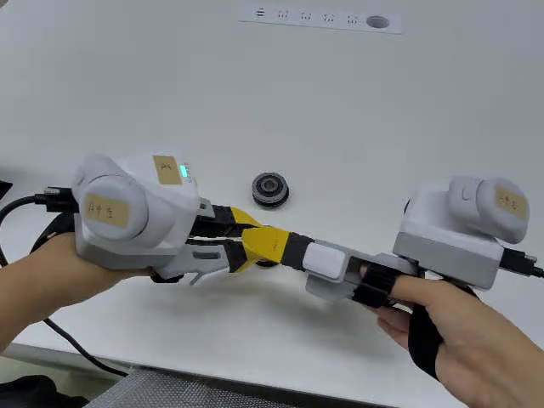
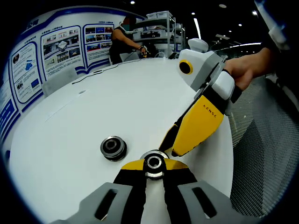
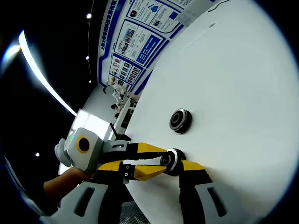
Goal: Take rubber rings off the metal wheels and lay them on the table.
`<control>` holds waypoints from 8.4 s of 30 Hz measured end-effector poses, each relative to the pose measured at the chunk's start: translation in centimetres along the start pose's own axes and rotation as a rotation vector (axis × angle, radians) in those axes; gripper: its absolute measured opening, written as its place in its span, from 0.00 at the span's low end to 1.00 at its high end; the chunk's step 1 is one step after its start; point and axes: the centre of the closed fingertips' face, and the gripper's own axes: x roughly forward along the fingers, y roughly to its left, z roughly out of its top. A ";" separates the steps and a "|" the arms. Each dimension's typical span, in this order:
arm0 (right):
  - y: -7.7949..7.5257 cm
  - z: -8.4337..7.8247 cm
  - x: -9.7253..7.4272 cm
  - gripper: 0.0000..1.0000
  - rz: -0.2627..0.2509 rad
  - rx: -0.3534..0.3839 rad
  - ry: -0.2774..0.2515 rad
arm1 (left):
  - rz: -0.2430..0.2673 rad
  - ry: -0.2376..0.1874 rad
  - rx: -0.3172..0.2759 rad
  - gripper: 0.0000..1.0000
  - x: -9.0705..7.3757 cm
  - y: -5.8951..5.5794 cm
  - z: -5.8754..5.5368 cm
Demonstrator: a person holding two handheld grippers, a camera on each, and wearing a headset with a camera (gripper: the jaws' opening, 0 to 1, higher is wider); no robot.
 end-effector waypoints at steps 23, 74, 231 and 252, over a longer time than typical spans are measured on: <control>-3.2 0.2 -0.1 0.08 -0.101 0.070 0.020 | -0.001 0.002 -0.002 0.13 0.0 0.0 0.0; -2.5 -0.1 0.2 0.01 -0.119 0.020 0.040 | -0.001 0.000 -0.003 0.13 0.0 -0.1 0.0; -0.1 -0.1 0.2 0.63 0.019 -0.060 0.027 | -0.022 0.021 -0.011 0.13 0.3 0.1 0.1; 0.0 -0.7 0.4 0.55 0.020 -0.025 0.061 | -0.025 0.023 -0.014 0.13 0.2 -0.2 0.2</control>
